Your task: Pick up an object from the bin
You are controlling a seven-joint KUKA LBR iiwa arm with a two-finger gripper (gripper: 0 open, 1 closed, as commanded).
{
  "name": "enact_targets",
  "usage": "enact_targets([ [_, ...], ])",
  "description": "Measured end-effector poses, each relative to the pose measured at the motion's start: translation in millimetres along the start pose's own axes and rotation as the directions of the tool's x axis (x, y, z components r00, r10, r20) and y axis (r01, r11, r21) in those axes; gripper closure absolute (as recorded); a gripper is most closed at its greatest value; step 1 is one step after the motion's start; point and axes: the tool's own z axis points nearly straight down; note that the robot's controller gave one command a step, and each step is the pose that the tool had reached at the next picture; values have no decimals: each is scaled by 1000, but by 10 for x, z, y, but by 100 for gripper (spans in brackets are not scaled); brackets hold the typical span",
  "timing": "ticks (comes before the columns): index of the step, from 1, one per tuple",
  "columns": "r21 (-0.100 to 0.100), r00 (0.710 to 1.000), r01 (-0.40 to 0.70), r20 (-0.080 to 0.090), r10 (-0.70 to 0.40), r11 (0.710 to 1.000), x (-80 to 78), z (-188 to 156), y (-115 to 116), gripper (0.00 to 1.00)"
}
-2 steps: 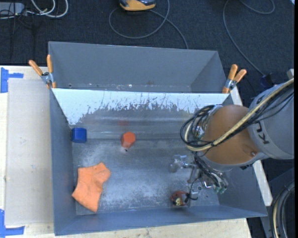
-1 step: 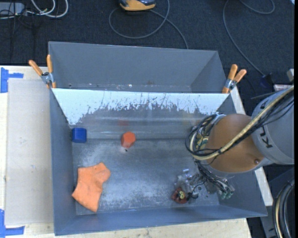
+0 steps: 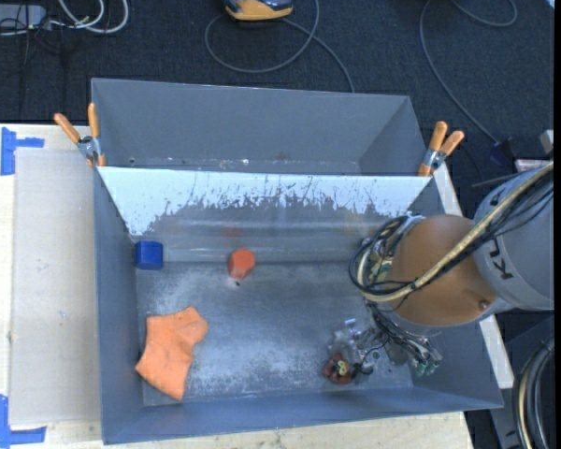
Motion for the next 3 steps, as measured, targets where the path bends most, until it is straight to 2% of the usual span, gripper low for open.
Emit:
enact_targets([
  [1,-3,1000,-1,-6,1,1000,71,-342,8,100],
  [2,-1,1000,16,-1,-16,1000,-24,-634,12,0],
  [3,-1,1000,16,-1,-16,1000,-24,-634,12,0],
])
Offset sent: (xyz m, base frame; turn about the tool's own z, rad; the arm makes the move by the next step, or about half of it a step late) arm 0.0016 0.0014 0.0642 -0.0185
